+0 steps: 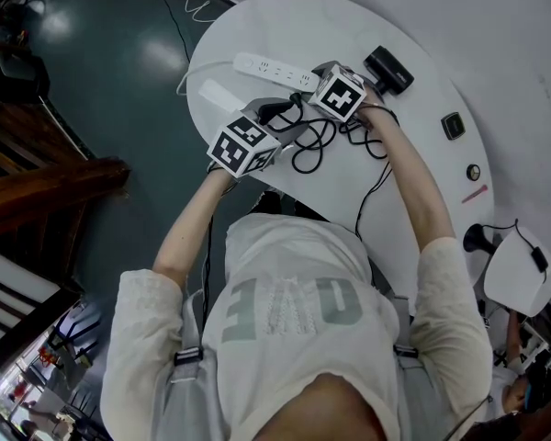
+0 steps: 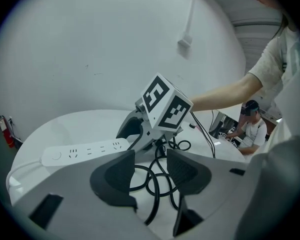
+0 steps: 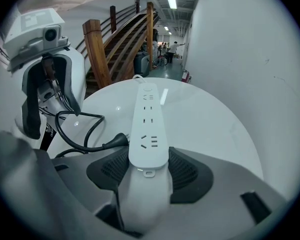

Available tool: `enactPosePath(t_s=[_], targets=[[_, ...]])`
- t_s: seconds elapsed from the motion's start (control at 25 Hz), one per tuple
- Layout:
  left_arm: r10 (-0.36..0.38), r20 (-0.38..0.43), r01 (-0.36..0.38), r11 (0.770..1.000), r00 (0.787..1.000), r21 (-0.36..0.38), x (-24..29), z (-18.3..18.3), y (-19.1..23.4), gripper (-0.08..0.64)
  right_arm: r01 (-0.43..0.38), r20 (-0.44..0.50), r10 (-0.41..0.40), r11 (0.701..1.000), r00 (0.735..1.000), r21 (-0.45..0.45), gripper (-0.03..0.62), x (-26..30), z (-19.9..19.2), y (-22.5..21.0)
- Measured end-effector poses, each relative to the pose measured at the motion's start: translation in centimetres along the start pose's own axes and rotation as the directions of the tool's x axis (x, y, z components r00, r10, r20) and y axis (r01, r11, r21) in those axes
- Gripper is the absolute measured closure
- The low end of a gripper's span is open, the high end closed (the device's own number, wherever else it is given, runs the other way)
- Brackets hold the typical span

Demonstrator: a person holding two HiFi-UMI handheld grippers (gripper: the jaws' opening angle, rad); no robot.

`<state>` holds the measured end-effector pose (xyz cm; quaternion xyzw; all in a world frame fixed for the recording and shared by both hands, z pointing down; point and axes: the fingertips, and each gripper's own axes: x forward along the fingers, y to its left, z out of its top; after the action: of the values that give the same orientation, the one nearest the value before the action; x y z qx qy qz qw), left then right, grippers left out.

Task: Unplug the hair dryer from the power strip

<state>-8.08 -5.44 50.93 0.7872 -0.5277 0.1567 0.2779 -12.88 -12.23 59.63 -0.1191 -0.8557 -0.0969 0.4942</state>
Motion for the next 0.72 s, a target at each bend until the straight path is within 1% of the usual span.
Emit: enactPosePath(t_s=[0.16, 0.28, 0.36, 0.44, 0.48, 0.52, 0.56, 0.6, 0.64, 0.72], targets=[[0.014, 0.022, -0.014, 1.000, 1.000, -0.009, -0.2, 0.9, 0.3, 0.350, 0.012, -0.013, -0.011, 0.999, 1.000, 0.037, 0.345, -0.2, -0.8, -0.5], [0.024, 0.036, -0.024, 1.000, 0.999, 0.000, -0.4, 1.7, 0.5, 0.352, 0.017, 0.009, -0.018, 0.999, 1.000, 0.039, 0.344, -1.0, -0.8, -0.7], [0.032, 0.046, -0.033, 0.999, 0.998, 0.005, -0.7, 2.3, 0.7, 0.357, 0.019, 0.053, -0.022, 0.998, 0.998, 0.054, 0.345, -2.2, 0.1, -0.8], [0.045, 0.063, -0.046, 0.999, 0.997, 0.015, -1.0, 3.2, 0.8, 0.375, 0.037, 0.137, -0.049, 0.995, 0.989, 0.094, 0.345, -4.2, 1.6, -1.3], [0.057, 0.081, -0.059, 0.998, 0.995, 0.023, -1.3, 3.8, 0.9, 0.387, 0.045, 0.188, -0.068, 0.991, 0.980, 0.126, 0.345, -5.5, 2.6, -1.6], [0.074, 0.108, -0.078, 0.996, 0.991, 0.033, -1.6, 4.5, 1.0, 0.413, 0.048, 0.243, -0.088, 0.985, 0.966, 0.168, 0.347, -6.9, 3.6, -1.9], [0.094, 0.145, -0.101, 0.994, 0.985, 0.041, -2.1, 5.4, 1.1, 0.468, 0.043, 0.301, -0.109, 0.975, 0.947, 0.217, 0.369, -8.5, 4.5, -2.3], [0.113, 0.188, -0.124, 0.991, 0.976, 0.047, -2.7, 6.3, 1.0, 0.512, 0.033, 0.362, -0.132, 0.963, 0.923, 0.268, 0.410, -10.2, 5.4, -2.7], [0.126, 0.230, -0.141, 0.989, 0.965, 0.051, -3.3, 7.4, 0.9, 0.530, 0.020, 0.421, -0.157, 0.950, 0.893, 0.312, 0.445, -12.1, 6.2, -3.0], [0.144, 0.301, -0.169, 0.984, 0.943, 0.057, -4.4, 9.4, 0.6, 0.545, 0.005, 0.526, -0.211, 0.931, 0.824, 0.365, 0.473, -15.9, 7.5, -3.4]])
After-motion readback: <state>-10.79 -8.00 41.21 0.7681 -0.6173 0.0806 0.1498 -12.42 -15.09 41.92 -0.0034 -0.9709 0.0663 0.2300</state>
